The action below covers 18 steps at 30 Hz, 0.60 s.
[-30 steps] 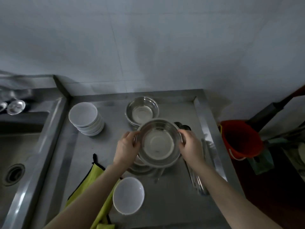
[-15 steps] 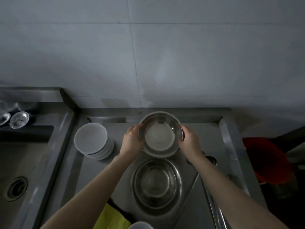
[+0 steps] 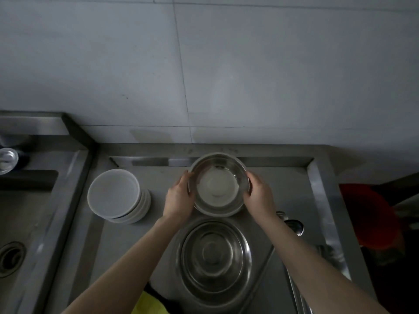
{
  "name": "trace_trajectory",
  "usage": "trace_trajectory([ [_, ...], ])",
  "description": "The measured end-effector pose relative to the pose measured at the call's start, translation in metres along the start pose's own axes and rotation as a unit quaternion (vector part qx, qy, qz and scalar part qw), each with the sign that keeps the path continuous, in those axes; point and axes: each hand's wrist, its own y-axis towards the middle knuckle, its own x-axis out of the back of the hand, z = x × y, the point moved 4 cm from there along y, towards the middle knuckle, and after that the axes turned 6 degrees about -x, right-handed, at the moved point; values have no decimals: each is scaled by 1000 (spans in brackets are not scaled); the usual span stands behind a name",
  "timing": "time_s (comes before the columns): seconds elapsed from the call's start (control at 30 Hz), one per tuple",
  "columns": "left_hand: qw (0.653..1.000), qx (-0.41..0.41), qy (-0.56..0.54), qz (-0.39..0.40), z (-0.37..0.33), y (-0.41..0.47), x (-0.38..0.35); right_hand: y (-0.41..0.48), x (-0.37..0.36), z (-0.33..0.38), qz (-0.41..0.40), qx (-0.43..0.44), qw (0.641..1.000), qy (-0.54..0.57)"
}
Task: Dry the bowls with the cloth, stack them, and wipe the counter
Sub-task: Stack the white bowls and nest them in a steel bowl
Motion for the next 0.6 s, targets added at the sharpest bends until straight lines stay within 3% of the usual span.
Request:
trace_trajectory([
  [0.23,999,11,-23,36,1,3,-4,-7,0,-1,50,-54,995,60],
  [0.6,995,-71,-69,15,-71,14,-40,-12,69,-47,-8,-103,991,90],
])
